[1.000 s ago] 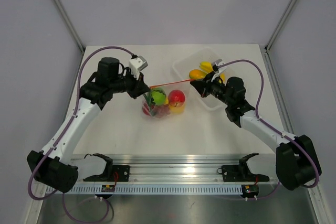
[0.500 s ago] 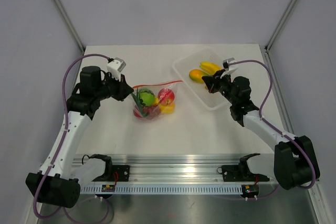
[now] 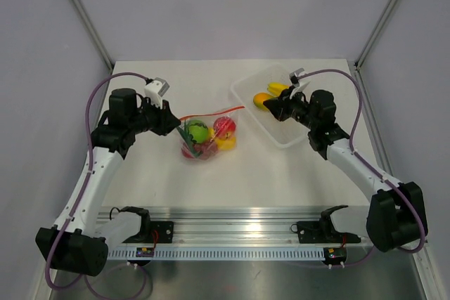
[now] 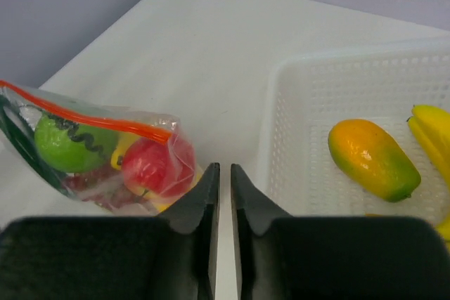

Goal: Place the food in the zip-top bag and seal the zipper
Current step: Zip the zipper food storage bag at the center of the board.

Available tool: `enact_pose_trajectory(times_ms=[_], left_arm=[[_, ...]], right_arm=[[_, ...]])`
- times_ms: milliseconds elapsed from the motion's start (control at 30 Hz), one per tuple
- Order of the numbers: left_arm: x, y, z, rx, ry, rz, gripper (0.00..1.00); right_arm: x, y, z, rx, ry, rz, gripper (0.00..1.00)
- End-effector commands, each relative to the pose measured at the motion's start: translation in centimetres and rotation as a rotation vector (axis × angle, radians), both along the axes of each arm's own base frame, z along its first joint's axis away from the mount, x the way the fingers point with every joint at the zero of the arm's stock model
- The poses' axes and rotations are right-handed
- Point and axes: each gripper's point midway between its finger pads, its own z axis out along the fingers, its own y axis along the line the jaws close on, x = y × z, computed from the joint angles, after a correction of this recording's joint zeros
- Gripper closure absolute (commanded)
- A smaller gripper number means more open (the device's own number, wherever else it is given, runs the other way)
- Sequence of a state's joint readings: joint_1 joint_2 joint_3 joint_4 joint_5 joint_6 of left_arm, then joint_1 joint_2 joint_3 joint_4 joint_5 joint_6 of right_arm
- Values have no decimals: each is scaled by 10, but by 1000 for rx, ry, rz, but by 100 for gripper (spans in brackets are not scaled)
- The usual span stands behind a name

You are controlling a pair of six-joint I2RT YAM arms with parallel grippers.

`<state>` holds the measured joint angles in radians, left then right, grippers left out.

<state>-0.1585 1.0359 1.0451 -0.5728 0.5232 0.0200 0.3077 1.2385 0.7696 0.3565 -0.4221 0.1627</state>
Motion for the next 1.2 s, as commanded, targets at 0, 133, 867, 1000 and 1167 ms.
enact_pose_trajectory(times_ms=[0,133,867,1000,1167], left_arm=[[9,-6,23,-40,-64,-24,82],[10,-9,20,-49,-48,-38,88],[7,-22,24,-86,-24,-119,94],[7,-23,25,-90,-24,-133,95],[6,-25,26,-95,-23,-144,98]], right_arm=[[-15,25,25,-103,-48,172,80],[-40,59,24,-267,-77,291,52],[-32,193,10,-573,-185,543,30],[-30,201,9,-542,-187,541,38],[-28,206,9,-514,-183,537,80]])
